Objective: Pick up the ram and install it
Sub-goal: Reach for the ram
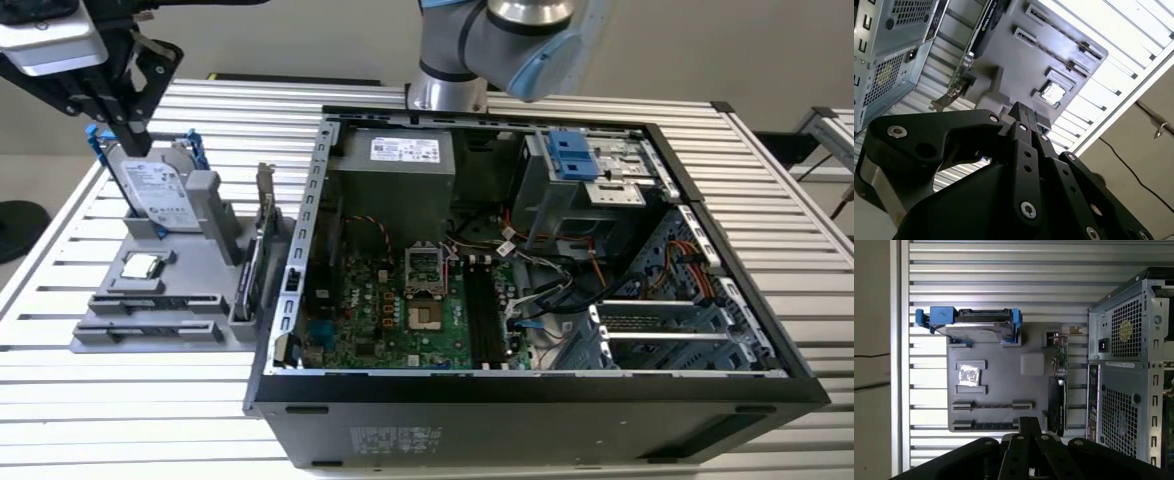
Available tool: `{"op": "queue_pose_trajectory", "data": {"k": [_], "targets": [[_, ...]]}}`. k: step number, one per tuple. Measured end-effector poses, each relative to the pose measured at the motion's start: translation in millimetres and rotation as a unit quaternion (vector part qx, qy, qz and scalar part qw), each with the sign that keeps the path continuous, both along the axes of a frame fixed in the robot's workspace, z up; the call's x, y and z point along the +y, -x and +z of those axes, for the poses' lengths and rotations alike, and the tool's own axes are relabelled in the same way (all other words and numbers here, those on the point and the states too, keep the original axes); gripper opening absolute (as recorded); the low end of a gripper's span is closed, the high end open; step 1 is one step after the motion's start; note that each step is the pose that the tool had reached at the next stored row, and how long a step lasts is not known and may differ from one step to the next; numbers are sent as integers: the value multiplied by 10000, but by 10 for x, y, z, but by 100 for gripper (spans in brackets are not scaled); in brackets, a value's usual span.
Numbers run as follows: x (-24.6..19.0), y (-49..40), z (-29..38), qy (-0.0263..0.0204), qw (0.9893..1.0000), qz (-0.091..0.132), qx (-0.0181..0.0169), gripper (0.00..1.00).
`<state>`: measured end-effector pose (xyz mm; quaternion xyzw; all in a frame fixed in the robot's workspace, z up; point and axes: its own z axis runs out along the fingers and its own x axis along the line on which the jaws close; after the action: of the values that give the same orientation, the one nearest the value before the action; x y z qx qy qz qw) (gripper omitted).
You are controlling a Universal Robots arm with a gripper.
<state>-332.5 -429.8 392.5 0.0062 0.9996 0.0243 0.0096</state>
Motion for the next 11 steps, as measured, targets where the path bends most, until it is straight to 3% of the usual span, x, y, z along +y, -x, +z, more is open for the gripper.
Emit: {"op": "queue_pose_trajectory", "data": {"k": [11], "targets": [[-23,172,-1,0,10000,6,0,0]]}}
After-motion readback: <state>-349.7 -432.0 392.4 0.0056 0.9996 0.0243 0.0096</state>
